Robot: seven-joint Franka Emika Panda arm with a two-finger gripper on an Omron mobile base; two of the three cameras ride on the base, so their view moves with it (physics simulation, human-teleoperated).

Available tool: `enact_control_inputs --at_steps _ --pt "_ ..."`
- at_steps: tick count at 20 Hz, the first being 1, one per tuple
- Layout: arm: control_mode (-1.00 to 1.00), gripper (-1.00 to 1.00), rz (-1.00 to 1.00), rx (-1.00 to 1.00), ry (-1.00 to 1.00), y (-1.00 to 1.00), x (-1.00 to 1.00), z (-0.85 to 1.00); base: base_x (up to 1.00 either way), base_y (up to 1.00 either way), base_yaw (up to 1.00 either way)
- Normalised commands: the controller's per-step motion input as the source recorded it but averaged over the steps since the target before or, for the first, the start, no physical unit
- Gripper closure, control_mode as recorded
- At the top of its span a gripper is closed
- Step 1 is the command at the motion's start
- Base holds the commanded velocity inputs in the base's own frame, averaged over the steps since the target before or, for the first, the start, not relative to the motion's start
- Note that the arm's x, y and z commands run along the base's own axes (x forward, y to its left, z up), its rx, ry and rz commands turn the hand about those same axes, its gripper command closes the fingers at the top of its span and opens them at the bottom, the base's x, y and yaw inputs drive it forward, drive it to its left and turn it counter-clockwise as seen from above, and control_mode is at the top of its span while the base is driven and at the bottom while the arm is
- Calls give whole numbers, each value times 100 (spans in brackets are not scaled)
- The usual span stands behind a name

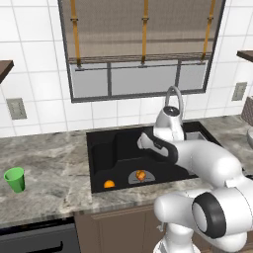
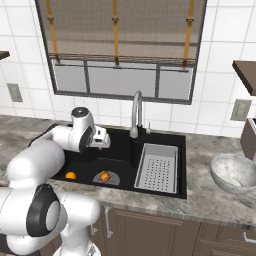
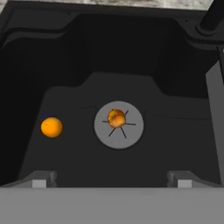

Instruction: Remove the peach and orange from the sink. Then move the bowl and cup from the counter to the sink for washing.

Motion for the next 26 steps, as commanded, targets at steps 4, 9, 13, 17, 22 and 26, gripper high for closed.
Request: enact_control_inputs --at_steps 4,9,13,17,22,26 --pt "-100 -100 0 0 -1 0 6 -17 0 0 0" --pt "-100 -100 0 0 0 0 6 -17 0 0 0" --pt "-100 -100 0 0 0 0 6 -17 0 0 0" --pt "-100 -100 0 0 0 0 5 -17 0 0 0" --pt "-100 -100 0 0 0 0 5 -17 0 0 0" --pt "-100 -100 0 0 0 0 7 -17 0 0 0"
